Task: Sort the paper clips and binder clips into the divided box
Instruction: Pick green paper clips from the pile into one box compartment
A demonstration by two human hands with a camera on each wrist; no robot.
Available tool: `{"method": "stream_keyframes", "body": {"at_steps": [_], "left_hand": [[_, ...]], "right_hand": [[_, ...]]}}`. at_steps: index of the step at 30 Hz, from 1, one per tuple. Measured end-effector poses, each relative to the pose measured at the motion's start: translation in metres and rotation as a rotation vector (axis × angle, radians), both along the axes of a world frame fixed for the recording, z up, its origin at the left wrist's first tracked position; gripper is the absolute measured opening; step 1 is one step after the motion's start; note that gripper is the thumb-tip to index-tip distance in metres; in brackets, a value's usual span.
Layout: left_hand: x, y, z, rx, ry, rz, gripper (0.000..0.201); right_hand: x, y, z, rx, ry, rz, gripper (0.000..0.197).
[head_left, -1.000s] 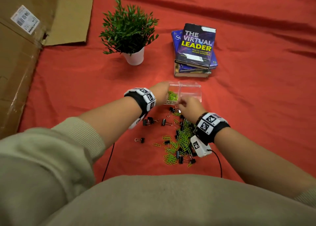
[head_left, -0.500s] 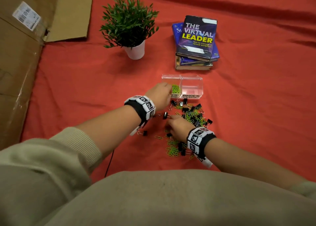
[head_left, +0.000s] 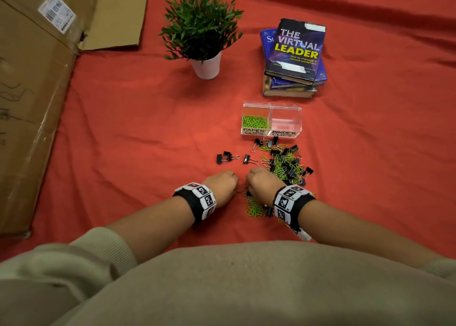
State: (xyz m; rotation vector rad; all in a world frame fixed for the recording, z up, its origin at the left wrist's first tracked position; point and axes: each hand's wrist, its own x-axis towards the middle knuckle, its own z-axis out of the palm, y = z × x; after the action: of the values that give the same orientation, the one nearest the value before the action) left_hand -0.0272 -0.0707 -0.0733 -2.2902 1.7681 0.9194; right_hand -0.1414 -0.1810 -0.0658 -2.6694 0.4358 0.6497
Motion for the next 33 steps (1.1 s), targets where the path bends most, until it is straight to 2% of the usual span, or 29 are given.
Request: {"method": "stream_keyframes", "body": {"at_steps": [3,6,8,12,15,17,19,20,22,26,28,30,33], "left_hand": [[0.0,0.002,0.0,-0.018,0.079,0.063,0.021],[0.0,0.0,0.004,-0.054,0.217,0.204,0.016],[0.0,-0.001,0.005,-0.094,0.303,0.306,0.021],[-0.007,-0.008,0.006,-0.097,0.415,0.429,0.028],[-0.015,-0.013,0.004,-0.083,0.362,0.377,0.02],[-0.02,-0.012,0.001,-0.091,0.299,0.267,0.019],[-0.023,-0.011,-0.003,-0.101,0.245,0.139,0.023],[-0.024,-0.01,-0.005,-0.106,0.229,0.091,0.025],[-0.023,-0.01,-0.008,-0.114,0.207,0.034,0.027],[-0.019,-0.01,-0.011,-0.116,0.167,-0.001,0.026],[-0.017,-0.01,-0.012,-0.1,0.139,0.028,0.026],[-0.015,-0.011,-0.013,-0.099,0.119,0.086,0.024],[-0.009,-0.012,-0.009,-0.154,0.11,0.207,0.02]], "right_hand": [[0.0,0.0,0.0,0.053,-0.013,-0.071,0.023],[-0.001,-0.01,0.003,0.229,-0.075,-0.368,0.013],[-0.004,-0.021,0.01,0.38,-0.171,-0.581,0.009],[-0.016,-0.046,0.027,0.618,-0.224,-0.796,0.015],[-0.023,-0.055,0.032,0.899,-0.268,-0.997,0.013],[-0.027,-0.054,0.036,1.095,-0.284,-1.115,0.014],[-0.031,-0.05,0.037,1.176,-0.273,-1.16,0.016],[-0.032,-0.048,0.037,1.153,-0.256,-1.148,0.018],[-0.036,-0.042,0.035,0.979,-0.2,-1.037,0.018],[-0.043,-0.026,0.027,0.474,-0.08,-0.516,0.006],[-0.047,-0.017,0.022,0.333,0.009,-0.299,0.013],[-0.052,-0.013,0.014,0.247,0.058,-0.186,0.019],[-0.058,-0.016,0.011,0.172,0.066,-0.156,0.019]]}}
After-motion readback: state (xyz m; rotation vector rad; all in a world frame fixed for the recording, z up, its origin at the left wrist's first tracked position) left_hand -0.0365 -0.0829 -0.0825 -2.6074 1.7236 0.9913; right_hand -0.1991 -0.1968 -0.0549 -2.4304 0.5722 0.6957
